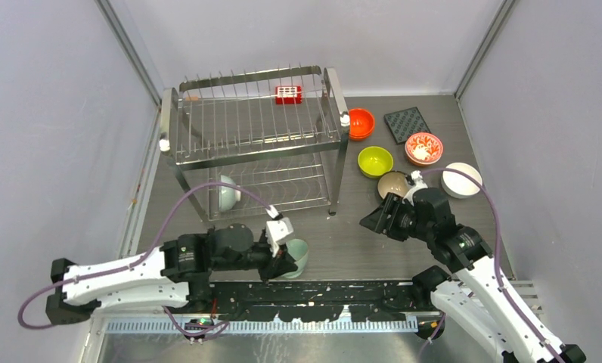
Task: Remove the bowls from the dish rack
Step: Place the bowl at the center of the board.
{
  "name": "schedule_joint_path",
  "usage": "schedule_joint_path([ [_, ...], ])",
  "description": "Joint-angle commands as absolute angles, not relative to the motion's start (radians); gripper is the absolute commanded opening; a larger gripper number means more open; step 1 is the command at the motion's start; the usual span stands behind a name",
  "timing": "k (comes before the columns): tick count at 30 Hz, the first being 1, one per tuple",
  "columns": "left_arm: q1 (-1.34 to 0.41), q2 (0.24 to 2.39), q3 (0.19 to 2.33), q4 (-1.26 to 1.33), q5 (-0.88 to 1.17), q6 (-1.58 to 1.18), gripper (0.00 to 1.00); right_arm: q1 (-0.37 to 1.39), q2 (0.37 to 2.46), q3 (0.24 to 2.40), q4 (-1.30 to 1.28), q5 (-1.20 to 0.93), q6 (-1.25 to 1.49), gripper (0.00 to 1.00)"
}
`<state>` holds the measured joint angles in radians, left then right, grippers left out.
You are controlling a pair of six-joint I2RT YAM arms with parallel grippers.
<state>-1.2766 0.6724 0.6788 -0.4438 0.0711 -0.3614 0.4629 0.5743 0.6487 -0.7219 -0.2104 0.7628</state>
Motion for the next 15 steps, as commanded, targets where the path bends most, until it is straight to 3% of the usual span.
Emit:
schedule_joint_path([
  [1, -1.425, 0.765, 0.779, -0.362, -0.092, -0.233, 0.0, 0.469, 0.624, 0.619, -0.713, -0.204, 0.811, 0.58],
  [6, -1.572, 0.935, 0.849, -0.326, -0.162, -0.123, 0.0, 0.469, 0.595, 0.583, -0.716, -0.185, 0.863, 0.58],
  [15, -1.644, 1.062, 0.892, -0.29, -0.159, 0.046, 0.0, 0.469, 0.558, 0.624, -0.818, -0.163, 0.857, 0.58],
])
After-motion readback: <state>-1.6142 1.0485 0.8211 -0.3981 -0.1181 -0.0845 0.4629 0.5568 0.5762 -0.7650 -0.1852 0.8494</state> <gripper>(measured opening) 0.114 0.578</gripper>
